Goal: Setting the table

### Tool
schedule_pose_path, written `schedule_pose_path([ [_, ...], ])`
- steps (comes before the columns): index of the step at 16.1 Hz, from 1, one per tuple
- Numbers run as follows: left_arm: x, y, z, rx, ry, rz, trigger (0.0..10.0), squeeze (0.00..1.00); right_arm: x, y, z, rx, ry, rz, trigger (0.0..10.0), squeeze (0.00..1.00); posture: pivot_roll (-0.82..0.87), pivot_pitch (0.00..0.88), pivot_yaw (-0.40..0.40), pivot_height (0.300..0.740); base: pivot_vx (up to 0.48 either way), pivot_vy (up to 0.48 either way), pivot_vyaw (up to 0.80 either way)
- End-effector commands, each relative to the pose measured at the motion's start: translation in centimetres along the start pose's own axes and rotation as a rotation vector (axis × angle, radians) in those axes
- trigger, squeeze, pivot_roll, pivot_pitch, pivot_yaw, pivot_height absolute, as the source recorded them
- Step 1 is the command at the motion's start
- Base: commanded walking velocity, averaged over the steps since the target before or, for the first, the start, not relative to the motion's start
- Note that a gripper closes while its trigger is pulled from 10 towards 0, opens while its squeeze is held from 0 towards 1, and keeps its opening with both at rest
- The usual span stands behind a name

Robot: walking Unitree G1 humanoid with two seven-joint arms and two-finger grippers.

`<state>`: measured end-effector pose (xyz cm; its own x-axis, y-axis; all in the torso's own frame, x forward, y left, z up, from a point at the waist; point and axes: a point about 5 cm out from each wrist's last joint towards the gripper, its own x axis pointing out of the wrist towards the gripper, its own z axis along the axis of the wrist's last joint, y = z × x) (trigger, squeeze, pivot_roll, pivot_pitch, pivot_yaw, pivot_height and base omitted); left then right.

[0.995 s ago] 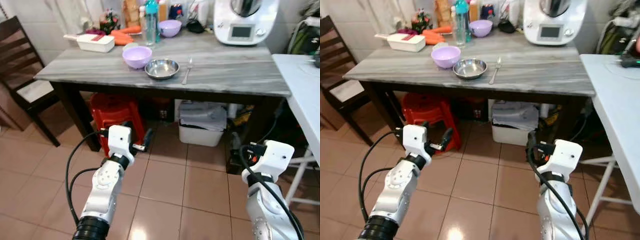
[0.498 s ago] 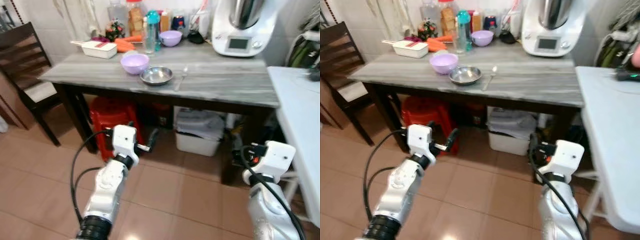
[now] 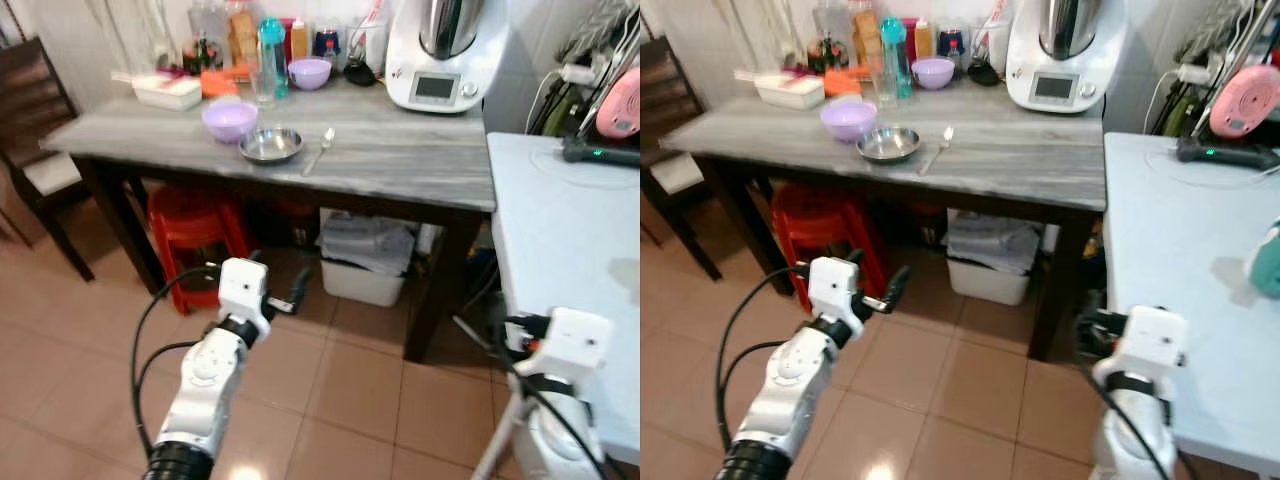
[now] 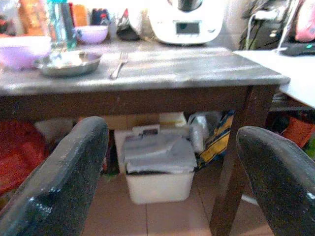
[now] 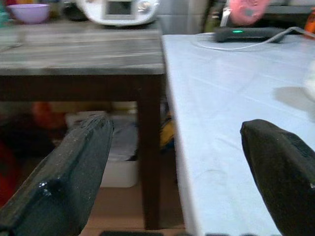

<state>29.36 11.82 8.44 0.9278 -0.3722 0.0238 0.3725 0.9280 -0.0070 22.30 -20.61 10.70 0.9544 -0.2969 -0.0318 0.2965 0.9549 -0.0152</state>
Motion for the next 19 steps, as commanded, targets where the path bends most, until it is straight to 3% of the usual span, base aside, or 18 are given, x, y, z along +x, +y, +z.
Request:
schedule_pose_path([
  [1,0.08,0.27,0.47,0.009,-0.013,-0.004,10.0,0.0,-0.06,0.06,0.33,-0.014,-0.018,0.002,10.0,0.0,-0.13,0.0,0.064,0.74,0.0,-0.356,0.0],
  [15,-0.2,-0.17,0.41,0.013,-0.002,-0.049,10.0,0.0,0.24,0.18,0.0,-0.009,0.0,0.002,10.0,0.0,-0.13,0.0,0.067,0.74,0.0,-0.369,0.0],
  [19,-0.31,-0.29,0.17,0.009,0.011,-0.076,10.0,0.0,0.01,0.03,-0.23,-0.007,0.008,0.001,10.0,0.0,-0.14,0.0,0.069,0.74,0.0,-0.374,-0.45],
])
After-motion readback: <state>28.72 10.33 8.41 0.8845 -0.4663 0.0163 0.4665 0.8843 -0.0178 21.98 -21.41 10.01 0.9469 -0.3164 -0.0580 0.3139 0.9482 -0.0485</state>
